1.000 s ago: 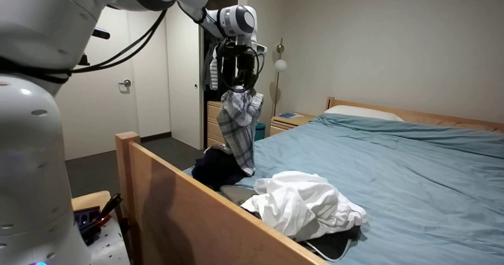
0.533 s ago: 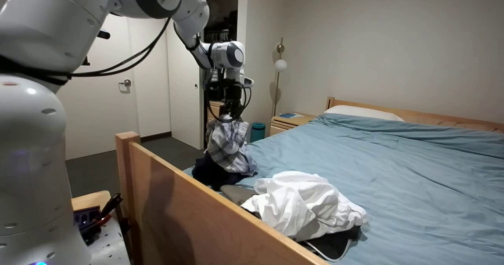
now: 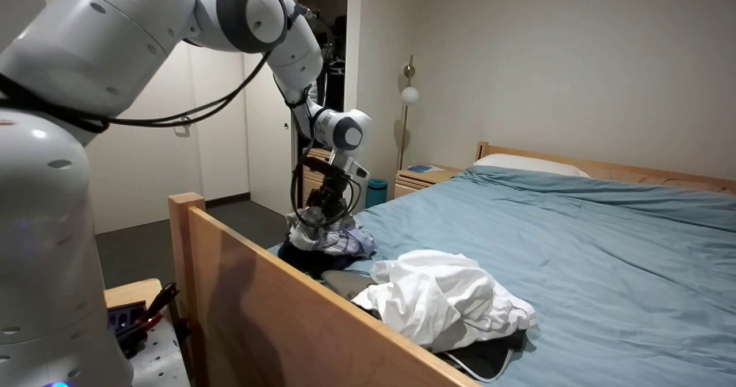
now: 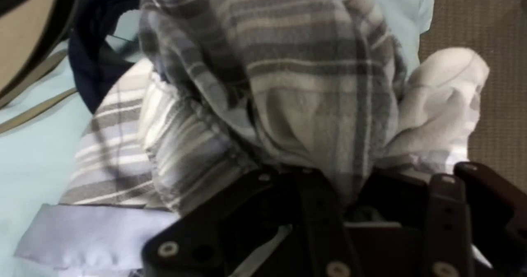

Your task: Move the blue and checked clothes to the left

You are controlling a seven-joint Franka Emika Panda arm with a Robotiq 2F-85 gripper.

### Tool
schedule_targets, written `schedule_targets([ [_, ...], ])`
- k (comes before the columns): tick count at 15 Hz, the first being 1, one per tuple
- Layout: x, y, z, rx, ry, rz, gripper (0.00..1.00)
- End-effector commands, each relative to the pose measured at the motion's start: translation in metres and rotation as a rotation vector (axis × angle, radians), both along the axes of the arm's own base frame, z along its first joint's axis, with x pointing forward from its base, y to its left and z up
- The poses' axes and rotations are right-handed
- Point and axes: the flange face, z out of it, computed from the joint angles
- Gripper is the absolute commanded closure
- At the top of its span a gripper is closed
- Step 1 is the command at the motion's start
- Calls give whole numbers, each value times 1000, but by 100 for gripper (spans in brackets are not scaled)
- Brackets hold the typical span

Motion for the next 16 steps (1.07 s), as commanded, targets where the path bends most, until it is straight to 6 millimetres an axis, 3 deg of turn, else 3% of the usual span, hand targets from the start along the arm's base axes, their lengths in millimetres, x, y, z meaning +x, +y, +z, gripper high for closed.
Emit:
schedule_targets([
  [1, 0, -6, -21, 70, 61, -7, 65],
  [3, 2, -9, -16, 49, 21, -17, 66],
  [7, -3, 8, 14, 6, -13, 107, 43],
  [13, -33, 20, 54, -115, 53, 208, 4],
  [16, -38, 14, 83, -145, 38, 203, 0],
])
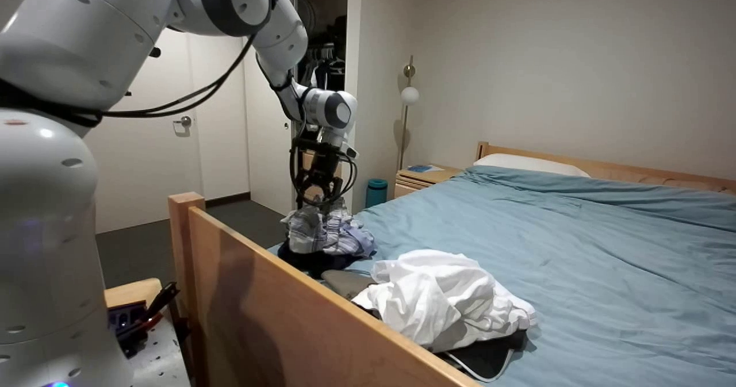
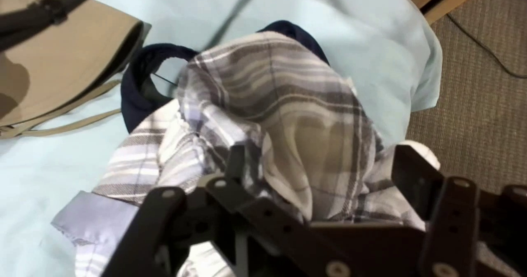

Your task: Move the blue and checked clothes to the left

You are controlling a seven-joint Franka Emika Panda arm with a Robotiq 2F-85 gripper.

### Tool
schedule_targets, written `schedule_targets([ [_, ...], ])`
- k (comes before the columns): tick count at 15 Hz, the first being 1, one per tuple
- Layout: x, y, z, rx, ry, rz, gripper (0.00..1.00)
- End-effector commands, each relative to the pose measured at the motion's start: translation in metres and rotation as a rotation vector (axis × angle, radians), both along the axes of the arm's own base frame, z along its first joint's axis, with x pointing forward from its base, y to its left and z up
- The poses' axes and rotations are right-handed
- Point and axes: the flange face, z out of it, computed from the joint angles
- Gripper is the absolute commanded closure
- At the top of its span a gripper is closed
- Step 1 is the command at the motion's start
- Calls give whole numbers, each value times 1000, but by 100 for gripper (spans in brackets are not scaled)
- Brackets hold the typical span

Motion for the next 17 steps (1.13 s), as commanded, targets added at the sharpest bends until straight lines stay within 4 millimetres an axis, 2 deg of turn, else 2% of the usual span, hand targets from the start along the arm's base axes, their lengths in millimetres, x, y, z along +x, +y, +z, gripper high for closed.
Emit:
schedule_targets([
  [1, -11, -17, 40, -33, -25, -2, 0],
  [5, -2, -54, 87, 5, -71, -68, 0],
  [10, 10, -117, 133, 48, -196, -247, 0],
  [15, 8, -168, 145, 105, -254, -368, 0],
  [16, 20, -157, 143, 76, -235, -323, 0],
  [17, 18, -164, 143, 82, -241, -341, 0],
])
